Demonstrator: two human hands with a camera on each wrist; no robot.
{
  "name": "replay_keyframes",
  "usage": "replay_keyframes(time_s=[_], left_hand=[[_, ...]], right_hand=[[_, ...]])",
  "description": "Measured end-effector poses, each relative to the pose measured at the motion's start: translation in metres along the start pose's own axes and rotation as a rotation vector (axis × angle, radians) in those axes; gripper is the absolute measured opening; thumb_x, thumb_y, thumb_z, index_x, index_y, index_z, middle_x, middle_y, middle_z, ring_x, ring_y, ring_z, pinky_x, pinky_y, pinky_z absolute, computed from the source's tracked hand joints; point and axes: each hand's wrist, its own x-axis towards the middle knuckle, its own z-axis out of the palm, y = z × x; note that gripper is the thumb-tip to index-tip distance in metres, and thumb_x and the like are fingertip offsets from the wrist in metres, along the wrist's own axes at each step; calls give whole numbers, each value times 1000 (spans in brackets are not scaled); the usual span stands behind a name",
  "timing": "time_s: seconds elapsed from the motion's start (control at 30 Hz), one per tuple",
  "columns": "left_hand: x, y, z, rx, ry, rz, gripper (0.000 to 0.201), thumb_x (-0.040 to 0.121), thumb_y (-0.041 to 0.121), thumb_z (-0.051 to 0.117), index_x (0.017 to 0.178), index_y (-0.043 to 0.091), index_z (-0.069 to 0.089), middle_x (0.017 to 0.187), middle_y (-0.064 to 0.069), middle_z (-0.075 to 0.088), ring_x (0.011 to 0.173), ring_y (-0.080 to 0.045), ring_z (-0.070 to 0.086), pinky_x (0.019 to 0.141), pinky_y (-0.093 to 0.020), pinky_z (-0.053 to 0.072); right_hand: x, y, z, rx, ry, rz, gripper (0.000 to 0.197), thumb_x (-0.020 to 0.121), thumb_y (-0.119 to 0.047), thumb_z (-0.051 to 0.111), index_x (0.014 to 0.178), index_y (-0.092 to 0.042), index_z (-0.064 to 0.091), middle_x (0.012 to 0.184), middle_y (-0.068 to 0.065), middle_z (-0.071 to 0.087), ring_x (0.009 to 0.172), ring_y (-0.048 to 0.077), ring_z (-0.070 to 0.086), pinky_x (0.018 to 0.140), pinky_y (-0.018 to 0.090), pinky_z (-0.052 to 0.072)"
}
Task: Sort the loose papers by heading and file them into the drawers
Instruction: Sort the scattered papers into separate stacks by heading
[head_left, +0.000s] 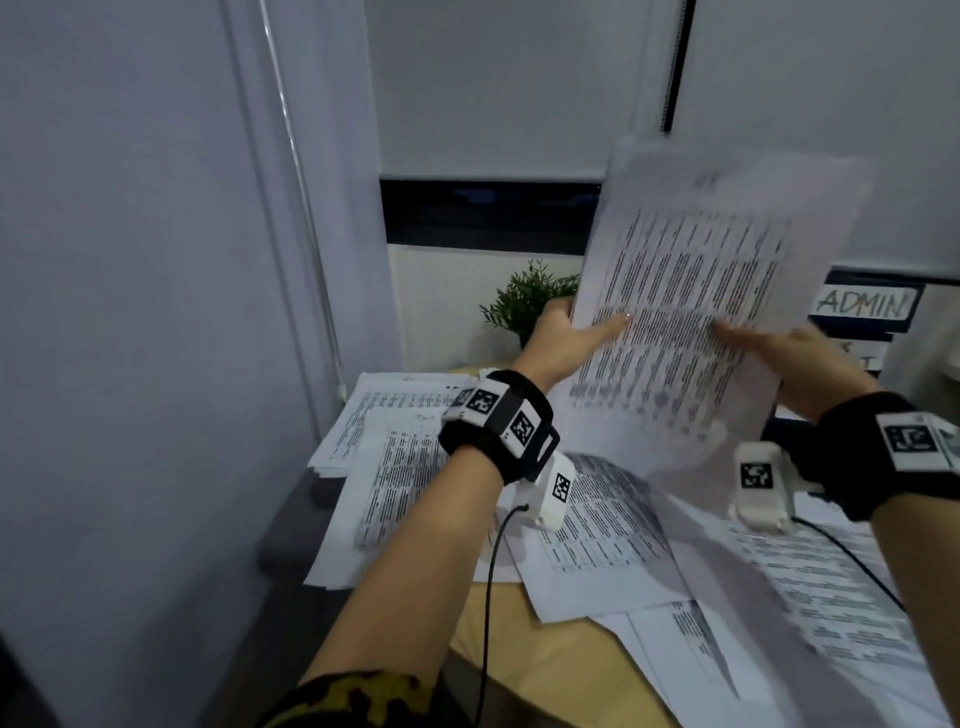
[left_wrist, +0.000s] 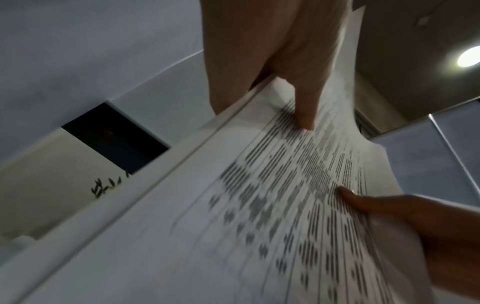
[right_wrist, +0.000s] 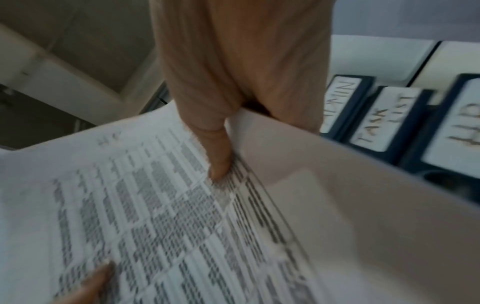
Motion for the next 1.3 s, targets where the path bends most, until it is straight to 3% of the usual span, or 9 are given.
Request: replay_keyframes(time_s=[0.17, 0.23, 0.3, 0.4, 0.67, 0.73, 0.83, 1.03, 1.3], left_hand=[[-6, 14, -47, 187, 58, 120, 37, 86, 35, 64, 95, -1, 65, 81, -9, 64, 73, -20, 62, 68, -34, 50], [-10, 17, -74, 215, 82, 94, 18, 95, 23, 57, 94, 6, 64, 80, 0, 65, 66, -4, 64, 62, -19, 51], [-18, 19, -104, 289, 172, 74, 10, 97, 20, 55, 101, 13, 60, 91, 1, 65, 72, 1, 62, 62, -9, 50], [-29, 10, -147, 366, 396, 72, 17, 96, 19, 55, 110, 9, 60, 102, -2, 62, 92, -14, 62, 69, -15, 49], [-80, -35, -230, 639, 630, -123, 26, 96, 15, 53, 114, -2, 62, 105, -12, 63, 91, -16, 53, 70, -19, 34], [-88, -43, -244, 636, 654, -142, 26, 96, 17, 54, 112, -1, 63, 106, -16, 65, 89, -19, 56, 71, -23, 37], [-92, -53, -254, 614, 690, -158, 26, 95, 18, 54, 111, -1, 63, 108, -18, 66, 88, -22, 56, 77, -29, 41], [-81, -66, -242, 585, 722, -174, 29, 97, 17, 51, 118, -2, 60, 116, -20, 64, 108, -33, 60, 91, -34, 45], [-65, -48, -232, 774, 952, -52, 27, 101, 17, 41, 116, 2, 58, 111, -23, 62, 103, -41, 58, 81, -43, 46]], right_hand=[[39, -56, 30, 100, 99, -87, 30, 80, -27, 77, 100, -8, 68, 63, -13, 71, 62, 2, 67, 68, 22, 55], [53, -67, 53, 102, 76, -127, 68, 51, -42, 91, 104, -7, 67, 72, -9, 73, 69, 5, 69, 71, 24, 56], [51, -68, 84, 29, -8, -137, 58, 47, -44, 92, 89, -15, 65, 65, -11, 71, 62, 1, 67, 59, 20, 54], [29, -50, 139, -348, -279, -68, 23, 78, -36, 76, 88, -18, 65, 71, -6, 73, 62, 7, 69, 56, 25, 58], [-51, 23, 248, -1387, -1050, -82, 93, 72, -76, 59, 139, -12, 47, 140, 5, 52, 123, 26, 53, 104, 44, 44], [-74, 28, 257, -1439, -1184, -48, 101, 72, -75, 59, 149, -18, 31, 155, 1, 33, 142, 24, 31, 115, 47, 23], [-98, 33, 266, -1410, -1348, 4, 95, 71, -71, 65, 147, -20, 37, 152, 0, 38, 140, 23, 34, 113, 41, 26], [-120, 49, 281, -1578, -1320, -285, 41, 88, -49, 62, 97, -10, 58, 89, 2, 60, 98, 25, 59, 73, 28, 39], [-75, 15, 235, -1275, -757, -197, 24, 94, -3, 40, 108, 5, 59, 119, 25, 58, 109, 32, 56, 80, 30, 40]])
